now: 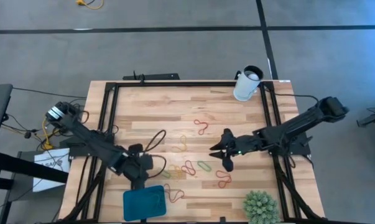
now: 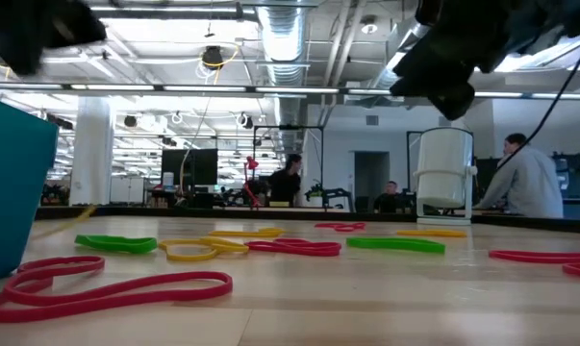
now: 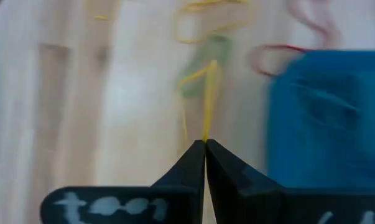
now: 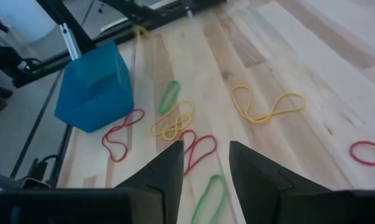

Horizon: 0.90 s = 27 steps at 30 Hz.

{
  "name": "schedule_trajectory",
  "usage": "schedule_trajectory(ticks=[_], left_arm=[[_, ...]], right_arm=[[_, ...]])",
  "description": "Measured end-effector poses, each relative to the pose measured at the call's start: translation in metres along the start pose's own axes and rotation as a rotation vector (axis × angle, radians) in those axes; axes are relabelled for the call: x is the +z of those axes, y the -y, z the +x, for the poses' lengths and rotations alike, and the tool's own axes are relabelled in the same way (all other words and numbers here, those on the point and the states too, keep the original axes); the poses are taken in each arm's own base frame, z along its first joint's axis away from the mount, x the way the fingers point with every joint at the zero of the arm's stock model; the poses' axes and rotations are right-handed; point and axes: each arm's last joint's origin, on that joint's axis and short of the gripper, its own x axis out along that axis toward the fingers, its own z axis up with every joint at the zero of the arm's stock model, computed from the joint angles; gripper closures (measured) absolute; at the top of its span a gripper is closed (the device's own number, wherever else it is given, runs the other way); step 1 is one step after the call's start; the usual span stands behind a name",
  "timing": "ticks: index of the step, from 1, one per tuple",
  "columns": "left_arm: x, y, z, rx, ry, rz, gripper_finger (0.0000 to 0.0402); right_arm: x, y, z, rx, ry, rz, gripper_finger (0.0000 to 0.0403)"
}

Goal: Pick and place items into bin
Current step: Put the yellow rubber band into the blue bin

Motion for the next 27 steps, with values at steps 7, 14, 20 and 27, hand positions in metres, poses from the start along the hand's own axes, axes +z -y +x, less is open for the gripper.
schedule_trajectory(ticks=[7,14,20,27], left_arm=[[-0.012,0.037,-0.035,-0.154,0.030,0.020,0.0401],[-0.039,0.058,-0.043,-0.152,0.072,0.014,0.0401],[-0.041,0.067,-0.059,-0.181,0.153,0.048,0.0401],[-0.033,0.076,-0.078,-0.262,0.220,0.094,0.0401]], right_arm=[[-0.008,0.001,0.011,-0.016,-0.037,0.066,0.0280],[-0.007,0.000,0.015,-0.007,-0.025,0.085,0.0280],[-0.005,-0.001,0.013,0.002,-0.011,0.089,0.0280],[-0.005,-0.001,0.013,0.006,-0.003,0.091,0.0280]])
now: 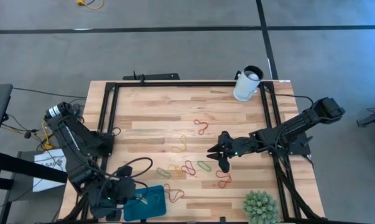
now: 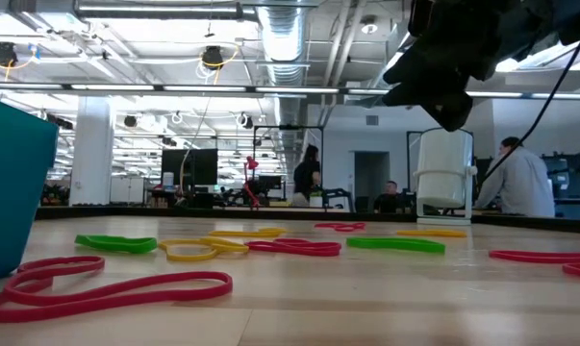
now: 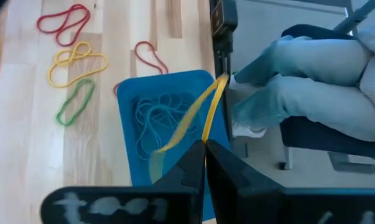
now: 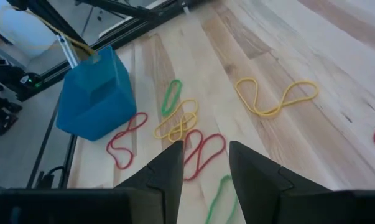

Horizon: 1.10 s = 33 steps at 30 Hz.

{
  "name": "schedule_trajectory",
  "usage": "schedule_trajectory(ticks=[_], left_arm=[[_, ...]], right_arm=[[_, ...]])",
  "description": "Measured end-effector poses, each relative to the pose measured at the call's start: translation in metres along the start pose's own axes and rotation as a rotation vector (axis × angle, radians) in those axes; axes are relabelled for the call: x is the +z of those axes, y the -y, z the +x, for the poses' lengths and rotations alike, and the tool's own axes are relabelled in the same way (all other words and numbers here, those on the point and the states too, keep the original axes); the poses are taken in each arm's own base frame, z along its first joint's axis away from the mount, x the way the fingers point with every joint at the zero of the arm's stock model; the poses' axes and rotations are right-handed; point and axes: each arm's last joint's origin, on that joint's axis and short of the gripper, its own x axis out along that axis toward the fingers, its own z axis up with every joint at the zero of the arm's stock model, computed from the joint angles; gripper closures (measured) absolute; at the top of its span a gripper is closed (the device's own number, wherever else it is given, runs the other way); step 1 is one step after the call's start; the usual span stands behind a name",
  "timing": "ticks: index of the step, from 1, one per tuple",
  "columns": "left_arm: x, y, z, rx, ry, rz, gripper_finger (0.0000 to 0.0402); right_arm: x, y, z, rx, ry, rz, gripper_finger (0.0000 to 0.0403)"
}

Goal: Pick and place items into bin
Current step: Put the yellow rubber band into the blue bin

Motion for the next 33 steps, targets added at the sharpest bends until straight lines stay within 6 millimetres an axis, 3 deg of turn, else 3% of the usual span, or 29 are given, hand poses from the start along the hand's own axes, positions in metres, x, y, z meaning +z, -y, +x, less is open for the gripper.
schedule_trajectory(ticks=[10,22,33], left_arm=[[-0.009,-0.003,0.007,0.041,-0.015,-0.030,0.0401],[-0.043,-0.014,0.065,-0.071,0.060,-0.133,0.0401],[-0.079,-0.046,0.097,0.029,0.046,-0.283,0.0401]], right_arm=[[0.000,0.000,0.000,0.000,0.000,-0.005,0.0280],[0.000,0.000,0.000,-0.004,0.002,-0.017,0.0280],[-0.001,0.000,0.001,-0.006,-0.003,-0.020,0.0280]])
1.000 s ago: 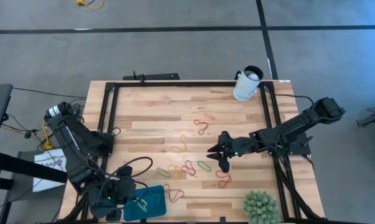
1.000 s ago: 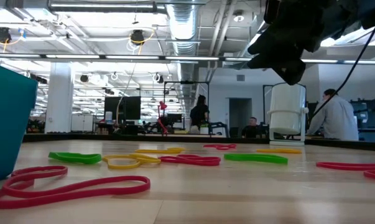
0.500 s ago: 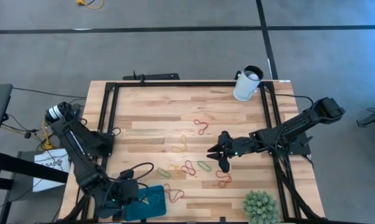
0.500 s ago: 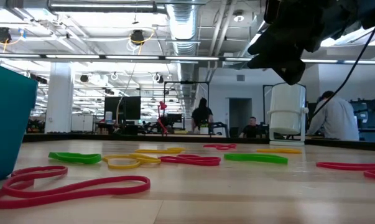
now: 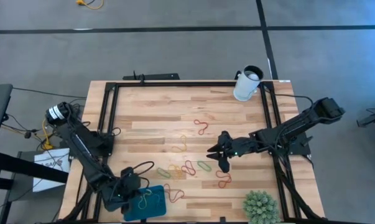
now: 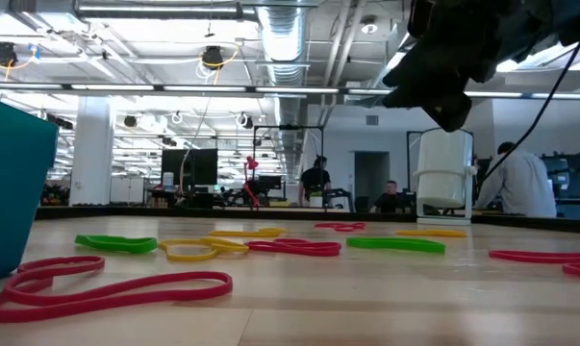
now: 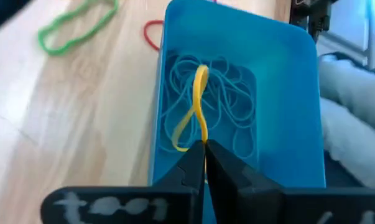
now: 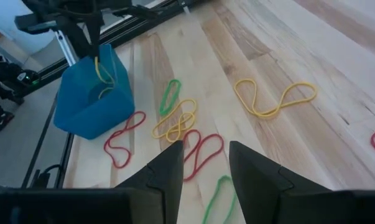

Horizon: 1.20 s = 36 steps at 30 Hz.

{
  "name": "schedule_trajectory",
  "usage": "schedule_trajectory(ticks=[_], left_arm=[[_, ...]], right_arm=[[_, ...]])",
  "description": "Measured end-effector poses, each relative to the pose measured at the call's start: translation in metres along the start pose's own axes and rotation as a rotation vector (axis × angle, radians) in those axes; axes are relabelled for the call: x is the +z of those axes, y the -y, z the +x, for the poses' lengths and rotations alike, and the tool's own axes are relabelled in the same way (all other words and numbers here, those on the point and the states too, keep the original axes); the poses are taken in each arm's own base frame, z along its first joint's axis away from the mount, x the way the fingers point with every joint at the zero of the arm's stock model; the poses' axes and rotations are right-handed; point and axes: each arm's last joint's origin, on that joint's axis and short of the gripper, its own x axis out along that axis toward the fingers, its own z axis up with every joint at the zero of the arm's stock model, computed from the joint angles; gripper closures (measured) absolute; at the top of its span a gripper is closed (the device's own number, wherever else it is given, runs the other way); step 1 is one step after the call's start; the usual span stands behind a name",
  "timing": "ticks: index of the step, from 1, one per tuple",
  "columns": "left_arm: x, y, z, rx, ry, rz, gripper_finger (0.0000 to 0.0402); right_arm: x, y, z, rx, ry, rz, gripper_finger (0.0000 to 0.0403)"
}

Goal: Pick and place items into bin
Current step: Put the yellow rubber band into the blue bin

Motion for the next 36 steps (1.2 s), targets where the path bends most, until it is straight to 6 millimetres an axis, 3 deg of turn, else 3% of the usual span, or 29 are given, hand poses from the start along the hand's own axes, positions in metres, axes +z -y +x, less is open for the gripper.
schedule_trajectory(ticks=[8,13,20,24,31,36], left_arm=[[-0.012,-0.011,0.017,-0.162,0.053,-0.078,0.0401],[-0.013,-0.013,0.018,-0.161,0.026,-0.062,0.0401],[-0.013,-0.013,0.018,-0.160,0.043,0.205,0.0401],[-0.010,-0.015,0.021,-0.158,0.032,0.242,0.0401],[-0.008,-0.008,0.050,-0.046,-0.105,0.366,0.0401],[0.000,0.005,0.051,0.040,-0.141,0.401,0.0401]], right_arm=[[-0.004,0.001,0.004,-0.014,-0.023,-0.008,0.0280],[-0.007,0.002,0.007,-0.026,-0.035,-0.011,0.0280],[-0.008,0.004,0.009,-0.035,-0.045,-0.056,0.0280],[-0.008,0.004,0.009,-0.035,-0.044,-0.056,0.0280],[-0.007,0.006,0.010,-0.044,-0.038,-0.057,0.0280],[-0.004,0.010,0.011,-0.060,-0.032,-0.048,0.0280]])
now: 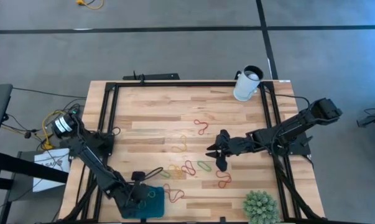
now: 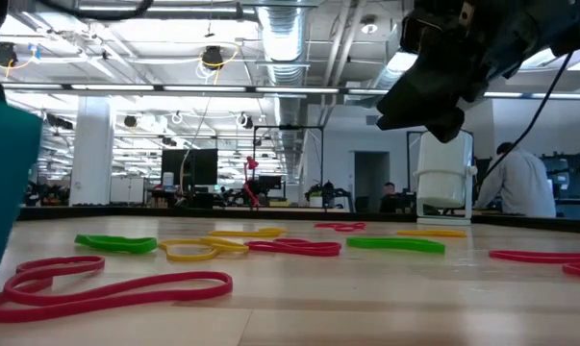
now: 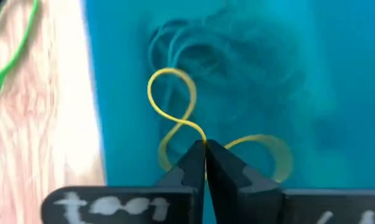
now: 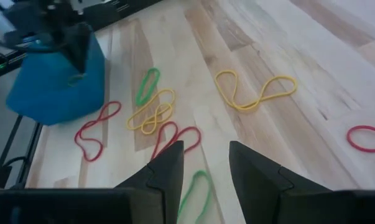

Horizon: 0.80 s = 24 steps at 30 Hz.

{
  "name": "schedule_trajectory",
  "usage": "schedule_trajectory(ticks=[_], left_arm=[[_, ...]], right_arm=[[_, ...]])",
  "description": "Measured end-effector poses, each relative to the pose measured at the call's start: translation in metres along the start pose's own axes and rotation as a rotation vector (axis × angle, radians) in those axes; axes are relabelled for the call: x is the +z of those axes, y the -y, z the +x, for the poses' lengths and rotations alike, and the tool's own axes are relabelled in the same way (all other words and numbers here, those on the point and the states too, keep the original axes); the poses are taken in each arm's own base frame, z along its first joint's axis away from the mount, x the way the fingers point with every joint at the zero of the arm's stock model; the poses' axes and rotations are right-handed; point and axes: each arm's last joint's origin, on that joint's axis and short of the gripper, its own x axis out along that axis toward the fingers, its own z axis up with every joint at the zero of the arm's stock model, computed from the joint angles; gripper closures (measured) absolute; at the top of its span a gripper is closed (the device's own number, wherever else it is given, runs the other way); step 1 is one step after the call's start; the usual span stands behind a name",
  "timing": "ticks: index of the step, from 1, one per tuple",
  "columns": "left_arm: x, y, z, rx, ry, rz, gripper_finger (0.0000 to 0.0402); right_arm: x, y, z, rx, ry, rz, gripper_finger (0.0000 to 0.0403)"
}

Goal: Pick and place items into bin
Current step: Put the yellow rubber band into the blue bin

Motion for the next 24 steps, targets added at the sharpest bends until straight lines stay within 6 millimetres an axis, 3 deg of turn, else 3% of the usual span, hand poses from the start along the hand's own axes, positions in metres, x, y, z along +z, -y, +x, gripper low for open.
schedule_trajectory(ticks=[5,11,24], left_arm=[[0.0111,0.0089,-0.0064,-0.051,0.014,-0.019,0.0401],[0.0104,0.0111,-0.0072,-0.099,-0.034,-0.041,0.0392],[0.0112,0.0088,-0.0069,-0.059,-0.008,-0.049,0.0296]], right_arm=[[0.0022,0.0041,0.0010,-0.014,0.005,0.010,0.0280],[0.0027,0.0050,0.0012,-0.017,0.006,0.012,0.0280],[-0.0031,0.0061,0.0008,-0.001,-0.068,0.003,0.0280]])
